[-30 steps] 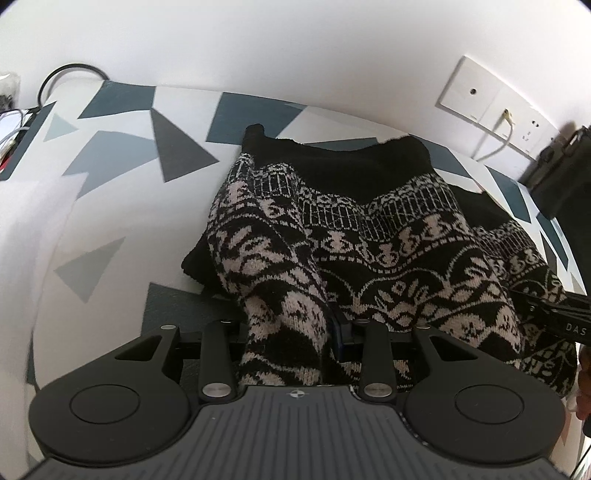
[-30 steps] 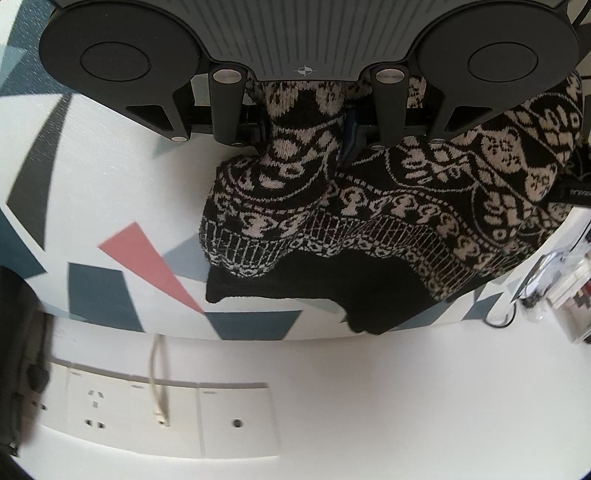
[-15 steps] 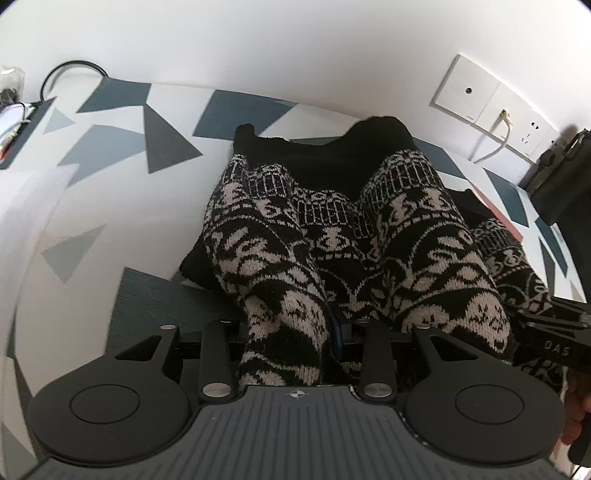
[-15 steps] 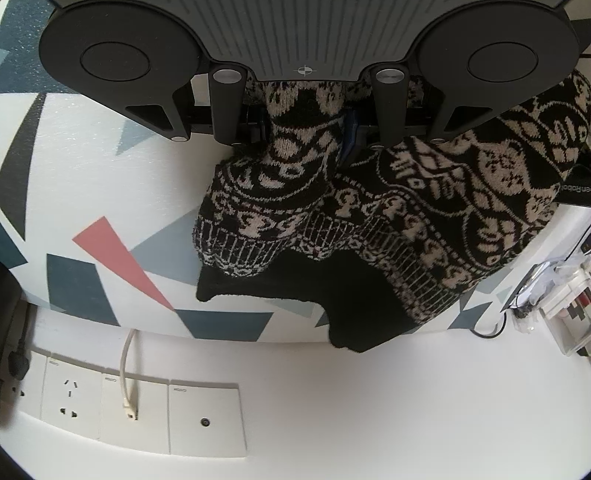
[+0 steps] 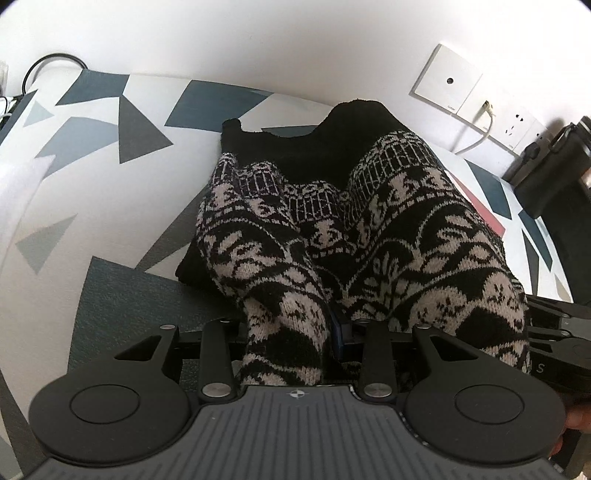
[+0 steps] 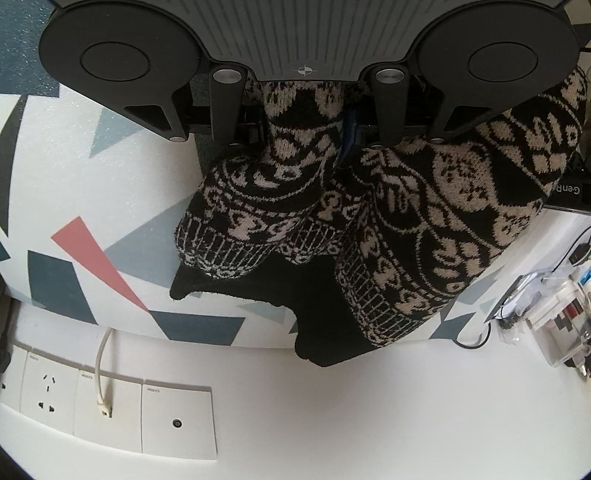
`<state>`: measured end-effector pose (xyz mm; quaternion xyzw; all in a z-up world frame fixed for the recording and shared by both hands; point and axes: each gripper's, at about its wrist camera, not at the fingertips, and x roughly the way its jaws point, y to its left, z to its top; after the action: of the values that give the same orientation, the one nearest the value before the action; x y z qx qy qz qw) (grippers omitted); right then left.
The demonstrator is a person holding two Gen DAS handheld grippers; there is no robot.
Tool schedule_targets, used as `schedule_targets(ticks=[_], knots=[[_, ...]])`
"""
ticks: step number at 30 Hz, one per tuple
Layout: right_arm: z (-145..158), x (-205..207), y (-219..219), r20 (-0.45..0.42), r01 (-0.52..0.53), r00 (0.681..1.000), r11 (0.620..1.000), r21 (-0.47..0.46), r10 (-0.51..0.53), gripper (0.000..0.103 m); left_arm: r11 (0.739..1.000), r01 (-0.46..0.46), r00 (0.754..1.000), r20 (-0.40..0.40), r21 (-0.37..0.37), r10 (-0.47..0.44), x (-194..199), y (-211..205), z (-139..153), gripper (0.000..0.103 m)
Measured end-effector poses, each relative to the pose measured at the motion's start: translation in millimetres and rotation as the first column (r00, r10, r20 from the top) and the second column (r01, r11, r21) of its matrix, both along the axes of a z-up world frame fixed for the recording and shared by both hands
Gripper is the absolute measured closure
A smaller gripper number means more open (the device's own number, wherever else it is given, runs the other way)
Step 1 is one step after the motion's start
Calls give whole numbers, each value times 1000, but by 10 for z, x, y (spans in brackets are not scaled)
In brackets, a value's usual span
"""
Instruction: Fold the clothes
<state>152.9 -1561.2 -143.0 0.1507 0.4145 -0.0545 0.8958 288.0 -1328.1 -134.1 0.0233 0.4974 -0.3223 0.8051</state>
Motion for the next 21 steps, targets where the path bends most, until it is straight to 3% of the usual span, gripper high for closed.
schedule_targets(ticks=[8,13,21], knots=[[-43,26,-70,3,1,1000,999,48,-1,68,1000,6,1000,-3,-8,-6,-12,-2,-3,66],[-58,84,-104,4,-30,1000,998,60,30,68,993,115,993,-29,-9,-115,-147,-112,23,67],[-78,83,-78,16,-37,999,998,49,36,68,991,130,991,-30,-13,-131,-161,-127,17,68]])
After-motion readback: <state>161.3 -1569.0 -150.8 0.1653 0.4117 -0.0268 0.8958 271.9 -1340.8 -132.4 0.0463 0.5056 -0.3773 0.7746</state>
